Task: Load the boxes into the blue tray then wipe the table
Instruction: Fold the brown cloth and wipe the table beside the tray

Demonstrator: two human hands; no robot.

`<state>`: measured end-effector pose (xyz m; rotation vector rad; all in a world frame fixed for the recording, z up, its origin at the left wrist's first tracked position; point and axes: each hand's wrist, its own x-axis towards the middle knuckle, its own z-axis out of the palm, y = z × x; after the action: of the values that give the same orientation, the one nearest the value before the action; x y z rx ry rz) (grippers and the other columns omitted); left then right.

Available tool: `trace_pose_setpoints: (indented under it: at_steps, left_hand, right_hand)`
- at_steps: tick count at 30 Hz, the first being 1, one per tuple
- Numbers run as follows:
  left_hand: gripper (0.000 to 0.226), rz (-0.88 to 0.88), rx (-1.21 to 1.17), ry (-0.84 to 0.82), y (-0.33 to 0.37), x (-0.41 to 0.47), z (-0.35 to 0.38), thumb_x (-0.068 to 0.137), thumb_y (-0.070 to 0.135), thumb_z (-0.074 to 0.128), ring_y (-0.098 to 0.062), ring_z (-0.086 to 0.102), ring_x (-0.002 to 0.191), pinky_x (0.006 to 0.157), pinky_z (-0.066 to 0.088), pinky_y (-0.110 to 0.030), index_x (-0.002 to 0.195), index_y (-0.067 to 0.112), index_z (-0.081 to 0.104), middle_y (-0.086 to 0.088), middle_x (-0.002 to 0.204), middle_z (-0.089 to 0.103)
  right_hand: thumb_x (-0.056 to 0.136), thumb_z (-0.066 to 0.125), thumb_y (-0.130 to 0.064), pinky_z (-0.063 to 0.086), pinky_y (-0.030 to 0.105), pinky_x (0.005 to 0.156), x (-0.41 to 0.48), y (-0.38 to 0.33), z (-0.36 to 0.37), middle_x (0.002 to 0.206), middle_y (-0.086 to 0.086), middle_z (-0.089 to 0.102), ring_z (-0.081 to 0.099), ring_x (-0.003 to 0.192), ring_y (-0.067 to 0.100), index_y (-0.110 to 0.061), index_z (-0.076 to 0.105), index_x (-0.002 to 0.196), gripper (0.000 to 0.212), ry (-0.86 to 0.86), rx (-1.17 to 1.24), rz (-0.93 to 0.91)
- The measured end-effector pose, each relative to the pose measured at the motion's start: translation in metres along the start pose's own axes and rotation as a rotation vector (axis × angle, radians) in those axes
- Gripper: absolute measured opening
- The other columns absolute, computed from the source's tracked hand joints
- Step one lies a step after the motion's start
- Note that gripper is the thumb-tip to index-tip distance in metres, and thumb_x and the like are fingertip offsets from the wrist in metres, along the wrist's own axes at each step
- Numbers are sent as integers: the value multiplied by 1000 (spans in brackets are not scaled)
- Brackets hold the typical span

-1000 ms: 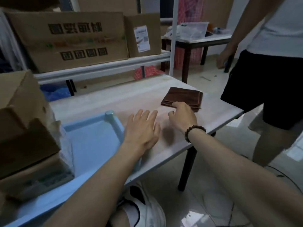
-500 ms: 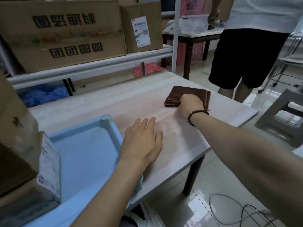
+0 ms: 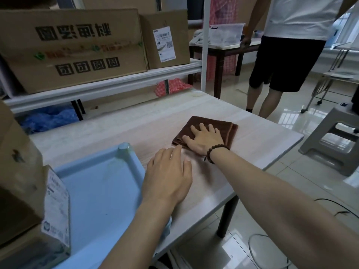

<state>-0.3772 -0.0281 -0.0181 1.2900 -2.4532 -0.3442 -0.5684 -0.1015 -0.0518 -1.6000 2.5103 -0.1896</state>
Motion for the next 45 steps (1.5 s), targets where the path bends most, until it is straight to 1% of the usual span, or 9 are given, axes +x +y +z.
trace_pose_setpoints:
  at_steps: [7, 9, 12, 15, 22, 28, 34, 40, 45]
  left_hand:
    - [38, -34, -70, 83, -1, 3, 4, 99, 39, 34, -18, 39, 124, 106, 37, -40, 129, 22, 49, 1, 130, 48]
    - [34, -37, -101, 100, -1, 3, 3, 99, 38, 36, -17, 42, 121, 104, 39, -41, 125, 25, 52, 3, 126, 49]
    - [42, -42, -90, 74, -3, 2, 2, 100, 35, 36, -17, 39, 131, 110, 34, -39, 140, 26, 46, 3, 139, 46]
    - [46, -41, -96, 67, -3, 1, 2, 100, 37, 35, -15, 37, 134, 112, 32, -38, 144, 26, 41, 4, 145, 44]
    - [34, -47, -68, 67, -3, 4, 4, 99, 41, 35, -17, 41, 124, 105, 38, -42, 126, 27, 49, 3, 132, 49]
    - [47, -56, -86, 78, -3, 1, 2, 99, 35, 36, -17, 34, 135, 114, 30, -39, 145, 25, 39, 3, 146, 42]
    - [45, -66, -94, 74, -3, 2, 2, 99, 41, 33, -16, 37, 132, 111, 33, -40, 140, 26, 44, 3, 141, 46]
    - [47, -71, -87, 76, -2, 1, 0, 100, 35, 35, -19, 34, 135, 113, 29, -38, 145, 23, 39, 1, 147, 43]
    - [44, -69, -79, 116, -3, 2, 2, 100, 39, 34, -19, 25, 138, 114, 27, -40, 139, 23, 44, -1, 151, 34]
  right_hand:
    - [105, 40, -16, 16, 32, 120, -35, -37, 6, 162, 14, 26, 22, 151, 31, -3, 27, 154, 51, -126, -31, -512]
    - [106, 41, -23, 20, 37, 119, -29, -27, 0, 163, 10, 27, 22, 150, 27, -11, 32, 154, 50, -41, -42, -605]
    - [105, 28, -46, 27, 48, 115, 10, 25, -14, 160, 8, 31, 29, 142, 34, -36, 38, 150, 48, 43, -113, -291]
    - [104, 23, -49, 23, 52, 116, 26, 61, -29, 161, 9, 28, 22, 143, 43, -37, 36, 151, 50, 64, -161, 26]
    - [107, 38, -28, 15, 45, 122, -37, -13, -4, 164, 1, 26, 18, 151, 27, -21, 35, 154, 47, -74, -72, -785]
    - [107, 28, -39, 31, 49, 111, 19, 80, -27, 156, 9, 38, 35, 136, 39, -22, 44, 149, 48, 154, -146, -50]
    - [102, 46, -28, 28, 39, 118, -71, -3, 10, 156, 9, 41, 39, 141, 27, -19, 44, 147, 47, -124, 19, -873]
    - [108, 31, -35, 25, 46, 116, -24, 87, -30, 162, 4, 31, 28, 145, 33, -19, 40, 151, 47, 118, -74, -84]
    - [105, 40, -34, 23, 38, 120, -106, 13, 12, 151, -7, 49, 36, 143, 18, -27, 56, 136, 36, -48, 115, -881]
